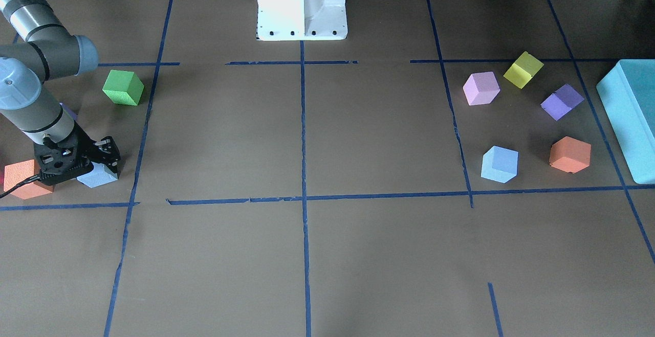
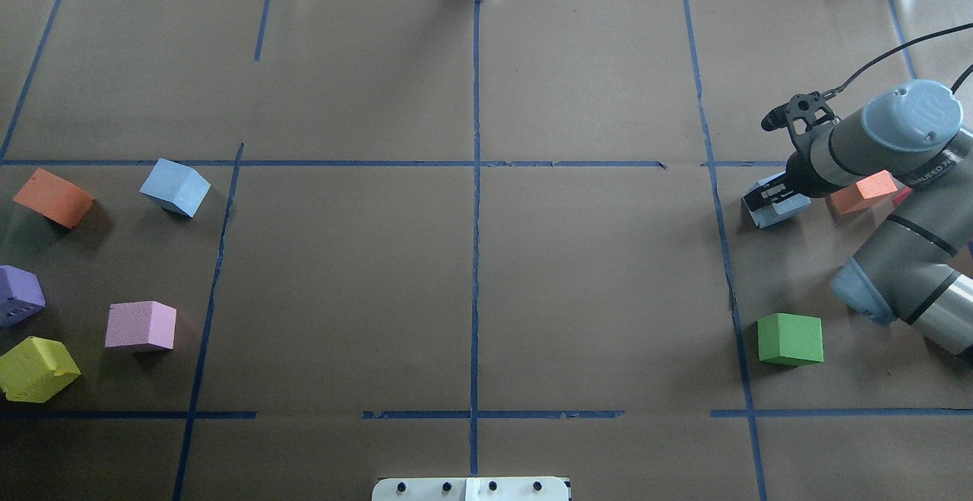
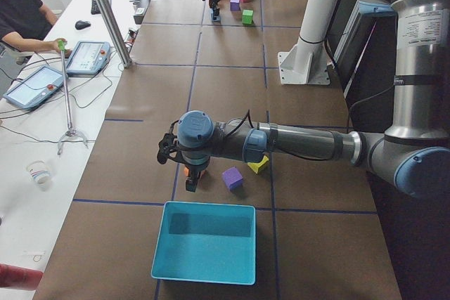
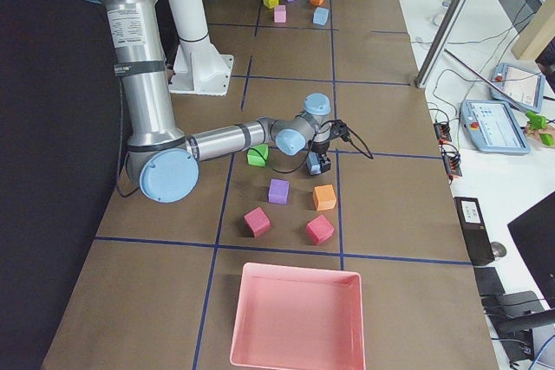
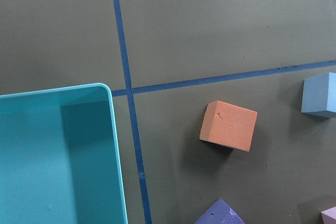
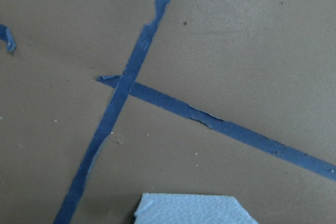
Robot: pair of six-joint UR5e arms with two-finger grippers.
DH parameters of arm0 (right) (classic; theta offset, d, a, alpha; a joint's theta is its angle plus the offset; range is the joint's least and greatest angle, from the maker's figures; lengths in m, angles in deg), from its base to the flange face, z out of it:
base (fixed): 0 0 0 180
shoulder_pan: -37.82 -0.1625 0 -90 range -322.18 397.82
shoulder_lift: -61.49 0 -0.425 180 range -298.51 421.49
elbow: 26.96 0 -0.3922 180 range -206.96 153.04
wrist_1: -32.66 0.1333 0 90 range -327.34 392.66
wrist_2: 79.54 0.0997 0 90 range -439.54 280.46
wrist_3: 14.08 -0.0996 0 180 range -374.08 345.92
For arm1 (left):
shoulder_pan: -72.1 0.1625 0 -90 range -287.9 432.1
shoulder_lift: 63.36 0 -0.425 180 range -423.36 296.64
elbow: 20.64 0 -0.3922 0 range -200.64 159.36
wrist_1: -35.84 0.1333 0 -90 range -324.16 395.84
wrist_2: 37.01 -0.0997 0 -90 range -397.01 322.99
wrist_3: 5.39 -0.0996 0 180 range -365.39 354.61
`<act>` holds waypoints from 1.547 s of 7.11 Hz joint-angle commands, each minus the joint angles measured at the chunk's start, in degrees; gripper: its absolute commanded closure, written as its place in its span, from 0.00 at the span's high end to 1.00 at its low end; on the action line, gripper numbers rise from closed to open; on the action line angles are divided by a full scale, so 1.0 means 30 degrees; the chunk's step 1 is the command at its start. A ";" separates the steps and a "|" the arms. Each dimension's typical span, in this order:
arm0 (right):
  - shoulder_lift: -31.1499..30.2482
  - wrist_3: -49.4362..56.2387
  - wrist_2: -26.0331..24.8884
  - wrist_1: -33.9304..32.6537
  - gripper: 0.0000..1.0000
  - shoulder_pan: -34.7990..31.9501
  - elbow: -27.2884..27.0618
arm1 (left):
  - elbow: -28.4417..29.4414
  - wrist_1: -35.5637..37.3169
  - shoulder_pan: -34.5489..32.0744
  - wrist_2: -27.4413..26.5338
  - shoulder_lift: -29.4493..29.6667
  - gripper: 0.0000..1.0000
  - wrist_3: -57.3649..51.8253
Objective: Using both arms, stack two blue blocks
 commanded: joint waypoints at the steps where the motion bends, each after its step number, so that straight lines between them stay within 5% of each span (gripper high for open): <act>1: 0.0130 -0.0307 0.0091 -0.0406 0.00 0.0016 -0.0883 | -0.0085 -0.0003 0.0000 0.0022 -0.0001 1.00 0.0001; 2: 0.1466 -0.1702 0.0322 -0.2644 0.00 0.0161 -0.2572 | -0.0317 -0.0003 0.0000 0.0022 -0.0030 1.00 0.0001; 4: 0.7984 -0.6670 0.0355 -0.8709 0.00 0.1940 -0.2825 | -0.0348 -0.0032 0.0000 0.0168 -0.0235 1.00 -0.0029; 5: 0.9404 -0.9162 0.0151 -0.8760 0.01 0.2965 -0.2127 | -0.0348 -0.0032 0.0000 0.0169 -0.0235 1.00 -0.0058; 7: 1.4175 -1.3420 -0.0963 -0.8702 0.02 0.5046 0.2981 | -0.0436 -0.0032 0.0000 0.0811 -0.0525 1.00 -0.0058; 11: 1.4370 -1.3581 -0.2779 -0.7854 0.02 0.6724 0.5375 | -0.0436 -0.0062 0.0029 0.1569 -0.0586 1.00 -0.0058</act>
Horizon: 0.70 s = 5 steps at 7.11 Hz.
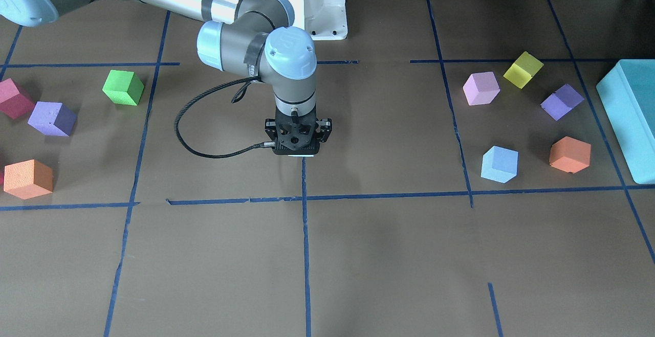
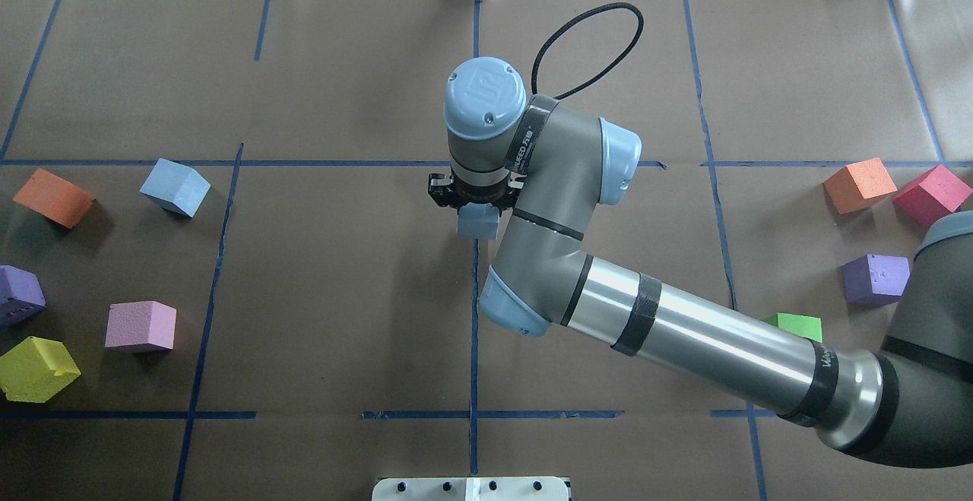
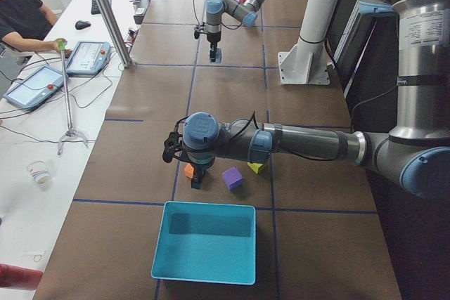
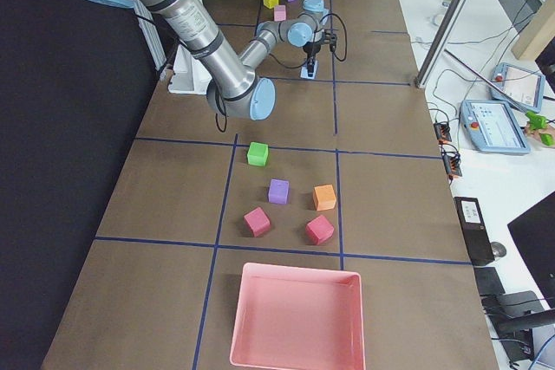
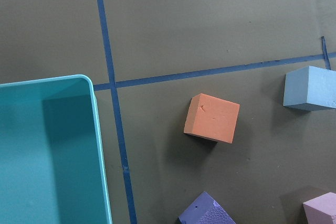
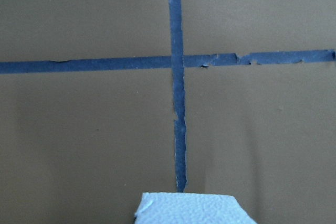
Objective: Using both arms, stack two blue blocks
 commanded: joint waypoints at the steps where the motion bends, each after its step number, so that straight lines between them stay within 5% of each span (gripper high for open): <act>1: 0.0125 -0.0097 -0.0368 0.0350 0.02 0.0248 0.0642 | -0.0001 -0.0002 0.0005 0.0492 -0.0012 1.00 0.0000; 4: 0.0331 0.0194 -0.0398 0.0379 0.10 0.0365 0.1141 | -0.0177 -0.0002 0.0005 0.0492 -0.0012 1.00 0.0030; 5: 0.0331 0.0196 -0.0398 0.0379 0.34 0.0423 0.1141 | -0.0206 -0.0031 0.0005 0.0492 -0.0012 1.00 0.0030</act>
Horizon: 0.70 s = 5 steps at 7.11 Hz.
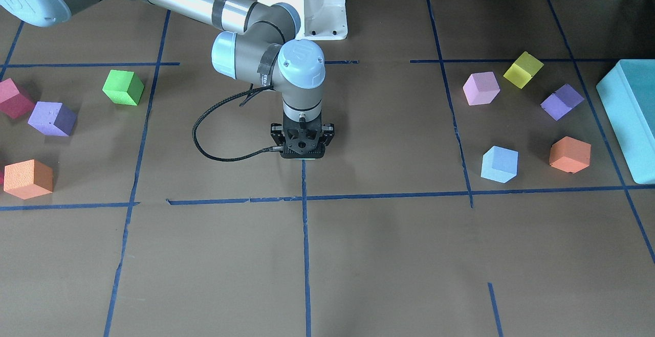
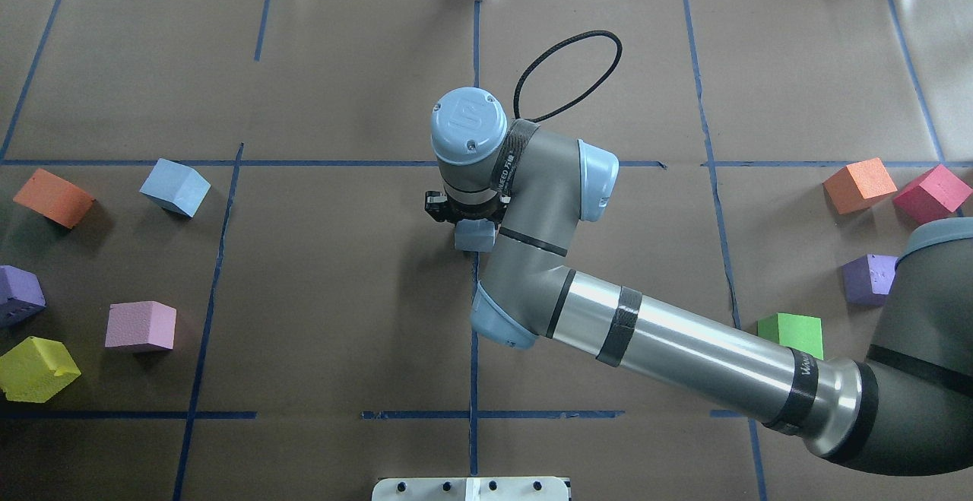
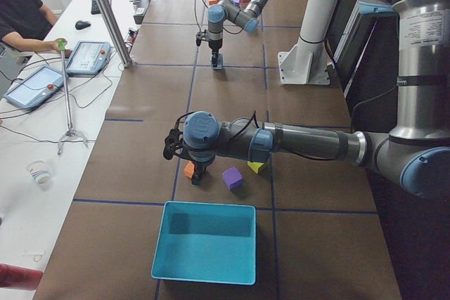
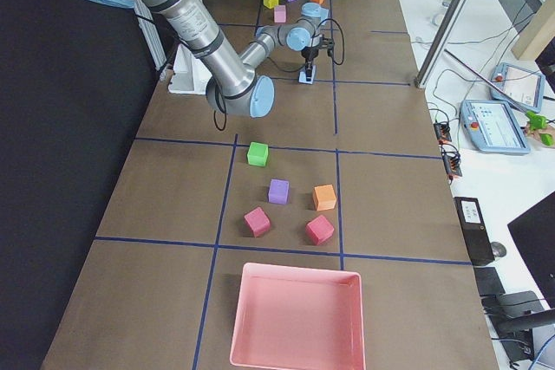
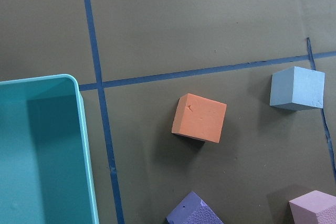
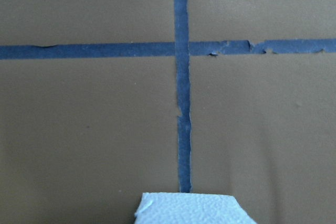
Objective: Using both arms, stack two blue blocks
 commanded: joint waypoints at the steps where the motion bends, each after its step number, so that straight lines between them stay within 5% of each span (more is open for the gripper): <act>1: 0.0011 0.0065 -0.0351 0.0003 0.93 0.0209 0.0089 | -0.0091 -0.0080 0.0000 0.0003 0.0000 1.00 0.0003; 4: 0.0011 0.1200 -0.0882 0.0003 1.00 0.0415 -0.0375 | -0.0121 -0.0080 0.0000 0.0003 0.0000 1.00 0.0003; 5: -0.0598 0.1179 -0.0737 -0.0200 1.00 0.0125 -0.2294 | -0.0121 -0.0080 0.0000 0.0003 0.0000 1.00 0.0032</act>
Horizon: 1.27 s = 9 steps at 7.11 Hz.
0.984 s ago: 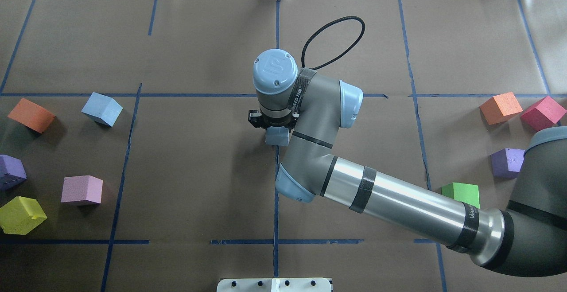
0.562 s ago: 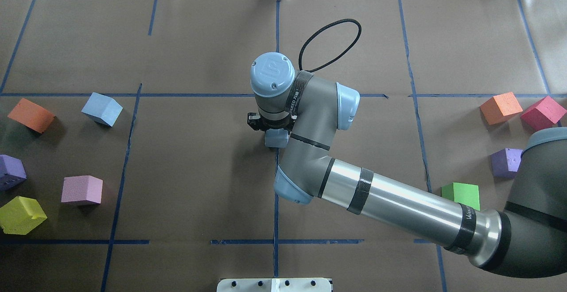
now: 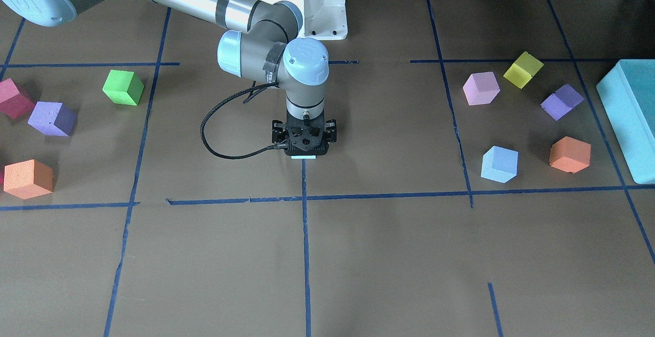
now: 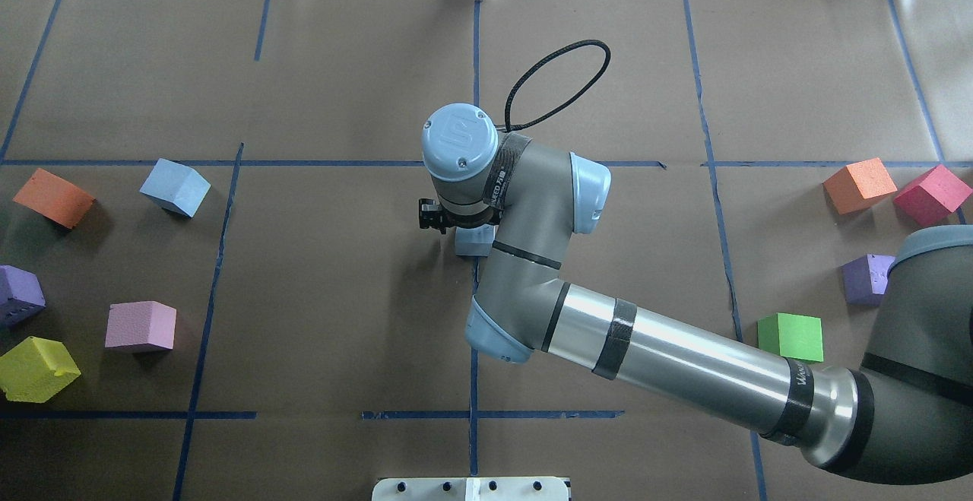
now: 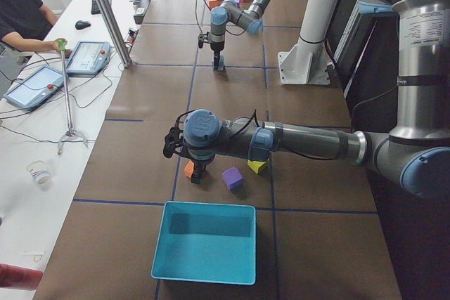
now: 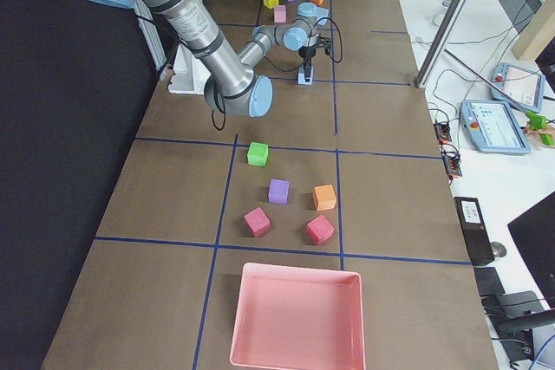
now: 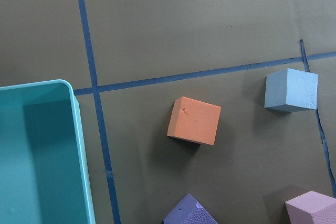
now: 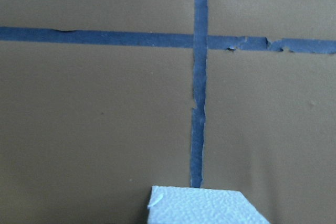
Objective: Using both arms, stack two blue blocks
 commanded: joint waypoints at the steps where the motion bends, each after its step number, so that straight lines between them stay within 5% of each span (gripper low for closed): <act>1: -0.3075 0.0269 0.0127 -0.0332 1.00 -0.0471 -0.5687 | -0.0031 -0.0030 0.0000 0.0000 0.0000 1.00 0.0022; 2: -0.5305 0.0298 0.0272 -0.0653 1.00 -0.1228 -0.9383 | -0.0466 -0.0378 0.0058 0.0000 0.0058 1.00 0.0022; 3: -0.6140 0.0298 0.1173 -0.1497 1.00 -0.2425 -1.1102 | -0.0500 -0.1339 0.0958 0.0000 0.0116 1.00 0.1530; 5: -0.8096 0.0414 0.4998 -0.1274 1.00 -0.6283 -1.1878 | -0.0529 -0.5454 0.4870 -0.1626 0.1110 1.00 0.8482; 6: -0.9619 0.2359 0.6354 -0.1271 1.00 -0.7783 -1.2142 | -0.0413 -0.7683 0.7909 -0.4367 0.1751 1.00 0.9968; 7: -1.1491 0.5133 0.6513 -0.1271 1.00 -0.8639 -1.2435 | 0.0139 -0.7880 1.0462 -0.6279 0.2976 1.00 1.0041; 9: -1.4306 0.8600 0.6456 -0.1097 1.00 -0.9493 -1.2815 | 0.2247 -0.7825 1.2154 -0.8455 0.5525 1.00 1.0302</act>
